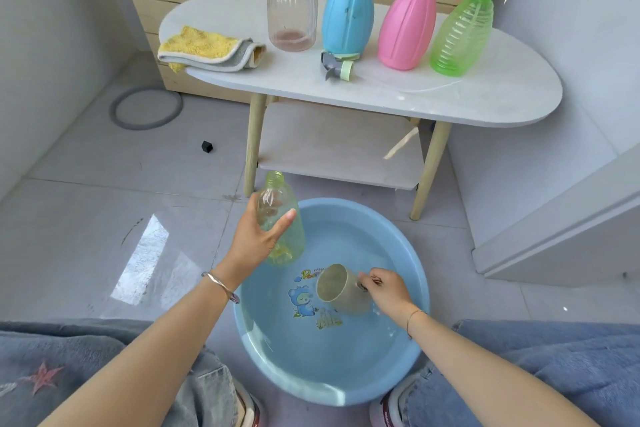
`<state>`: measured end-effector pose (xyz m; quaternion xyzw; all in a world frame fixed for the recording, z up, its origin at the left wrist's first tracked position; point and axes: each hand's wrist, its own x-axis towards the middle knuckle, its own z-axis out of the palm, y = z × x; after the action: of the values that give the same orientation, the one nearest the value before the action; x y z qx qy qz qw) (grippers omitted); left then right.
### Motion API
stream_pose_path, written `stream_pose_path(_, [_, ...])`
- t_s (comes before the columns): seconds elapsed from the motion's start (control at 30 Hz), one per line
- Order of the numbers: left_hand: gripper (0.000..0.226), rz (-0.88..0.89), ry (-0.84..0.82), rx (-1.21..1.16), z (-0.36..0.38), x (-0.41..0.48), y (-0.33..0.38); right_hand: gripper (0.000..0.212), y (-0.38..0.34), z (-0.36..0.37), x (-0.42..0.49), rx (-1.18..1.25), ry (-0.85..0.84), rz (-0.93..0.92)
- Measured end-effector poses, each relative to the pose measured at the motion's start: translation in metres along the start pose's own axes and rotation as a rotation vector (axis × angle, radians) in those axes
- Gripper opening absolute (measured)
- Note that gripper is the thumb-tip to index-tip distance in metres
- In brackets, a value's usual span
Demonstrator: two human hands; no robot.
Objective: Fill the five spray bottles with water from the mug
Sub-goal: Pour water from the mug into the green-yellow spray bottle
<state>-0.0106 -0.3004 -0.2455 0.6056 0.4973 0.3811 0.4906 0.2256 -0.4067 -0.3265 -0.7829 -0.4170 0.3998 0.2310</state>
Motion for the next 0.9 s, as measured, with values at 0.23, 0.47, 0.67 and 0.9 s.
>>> stream_pose_path(0.23, [0.066, 0.062, 0.058, -0.026, -0.010, 0.013, 0.020, 0.031, -0.040, -0.043, -0.022, 0.289, 0.080, -0.014])
stream_pose_path(0.47, [0.059, 0.097, 0.065, -0.004, -0.013, 0.013, 0.043, 0.050, -0.103, -0.102, -0.047, 0.480, 0.105, -0.199])
stream_pose_path(0.67, [0.043, 0.148, 0.004, 0.055, -0.001, 0.000, 0.052, 0.045, -0.143, -0.152, -0.069, 0.565, 0.149, -0.356])
stream_pose_path(0.9, [0.042, 0.124, -0.116, 0.119, 0.012, -0.014, 0.050, 0.056, -0.157, -0.172, -0.081, 0.625, 0.239, -0.428])
